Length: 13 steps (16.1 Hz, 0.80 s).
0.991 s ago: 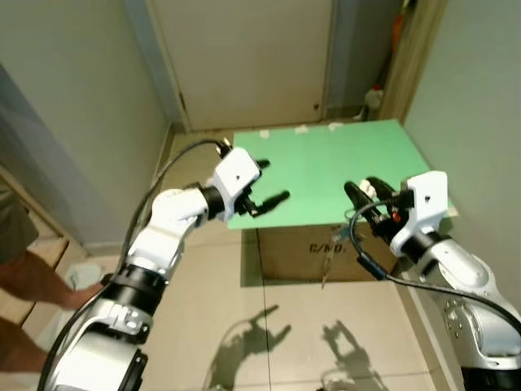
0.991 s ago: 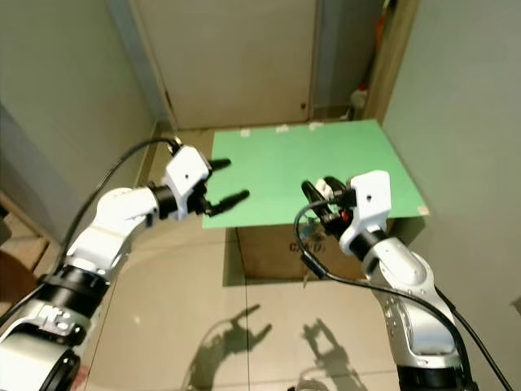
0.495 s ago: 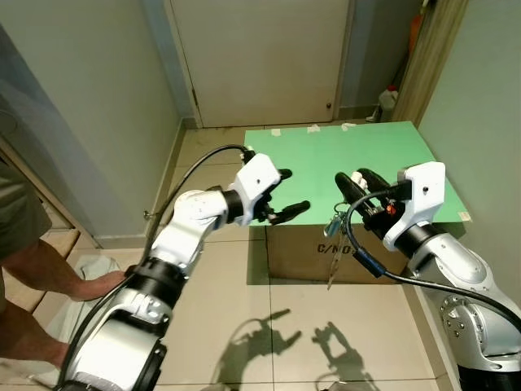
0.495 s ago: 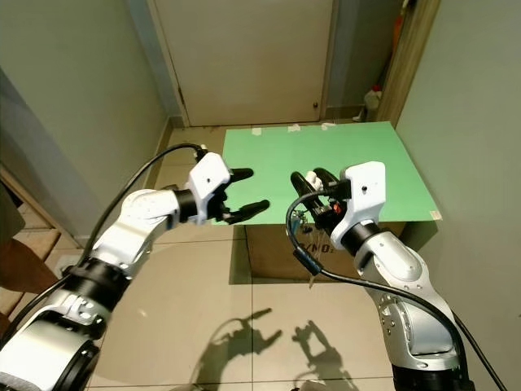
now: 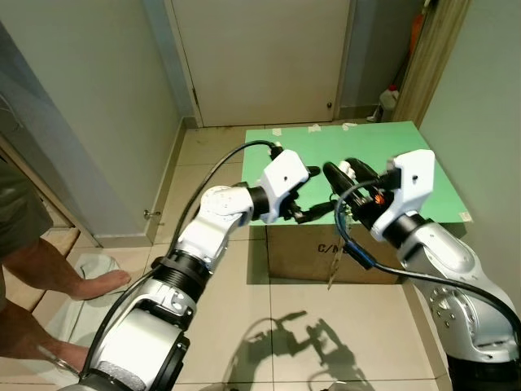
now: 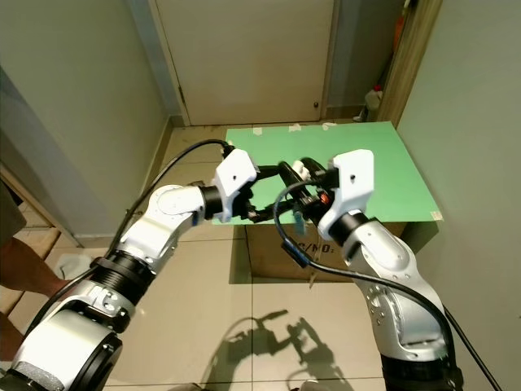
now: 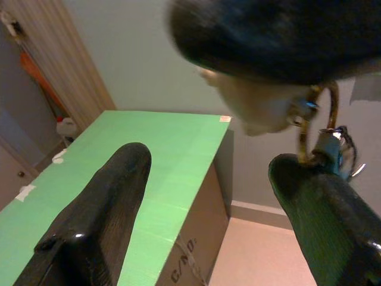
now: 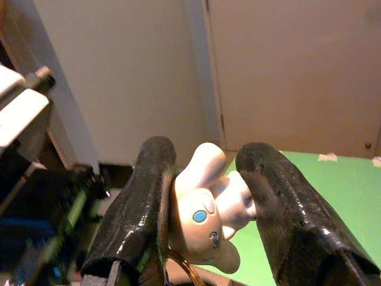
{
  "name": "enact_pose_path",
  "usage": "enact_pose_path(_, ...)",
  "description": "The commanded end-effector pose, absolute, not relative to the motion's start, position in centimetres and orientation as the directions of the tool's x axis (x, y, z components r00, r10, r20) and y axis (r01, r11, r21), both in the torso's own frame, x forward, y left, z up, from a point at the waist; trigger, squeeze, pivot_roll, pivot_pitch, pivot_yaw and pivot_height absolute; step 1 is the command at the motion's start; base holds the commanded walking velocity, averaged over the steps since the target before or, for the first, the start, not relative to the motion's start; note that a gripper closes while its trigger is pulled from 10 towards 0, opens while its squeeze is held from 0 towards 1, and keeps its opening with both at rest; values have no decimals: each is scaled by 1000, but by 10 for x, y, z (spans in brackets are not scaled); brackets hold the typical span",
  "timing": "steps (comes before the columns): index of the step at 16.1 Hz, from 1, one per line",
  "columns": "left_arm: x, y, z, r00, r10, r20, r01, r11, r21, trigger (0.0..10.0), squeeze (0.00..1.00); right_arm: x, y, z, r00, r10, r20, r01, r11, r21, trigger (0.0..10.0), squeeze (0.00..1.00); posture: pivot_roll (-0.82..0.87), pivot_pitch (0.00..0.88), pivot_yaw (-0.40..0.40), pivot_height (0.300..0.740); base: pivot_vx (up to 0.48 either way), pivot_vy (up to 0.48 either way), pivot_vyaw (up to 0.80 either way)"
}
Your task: Hang keys on a hook
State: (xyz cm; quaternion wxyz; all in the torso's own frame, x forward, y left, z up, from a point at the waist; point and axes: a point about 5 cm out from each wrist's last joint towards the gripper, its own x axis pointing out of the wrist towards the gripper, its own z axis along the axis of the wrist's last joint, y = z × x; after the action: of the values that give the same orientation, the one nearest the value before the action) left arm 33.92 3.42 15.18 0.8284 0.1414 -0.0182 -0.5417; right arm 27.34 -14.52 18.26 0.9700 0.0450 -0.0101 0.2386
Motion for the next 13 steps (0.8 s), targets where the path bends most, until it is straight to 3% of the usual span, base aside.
enact_pose_path(1,341,33,157,407,-904,-129,890,361,280,10000,0,272,-140,189,874,481,62,-485,871,81,0,0,-206,0,72,740,0,0,0)
enact_pose_path(7,338,23,156,385,-914,-127,895,337,292,10000,0,275,-135,189,869,491,64,-495,865,81,0,0,-207,0,70,740,0,0,0)
enact_pose_path(11,340,35,154,423,-895,-141,877,366,310,10000,0,279,-138,183,877,478,45,-480,875,68,0,0,-203,0,72,740,0,0,0)
enact_pose_path(13,341,50,150,481,-864,-149,848,415,329,10000,0,282,-145,178,889,458,27,-459,887,47,0,0,-180,0,64,740,0,0,0)
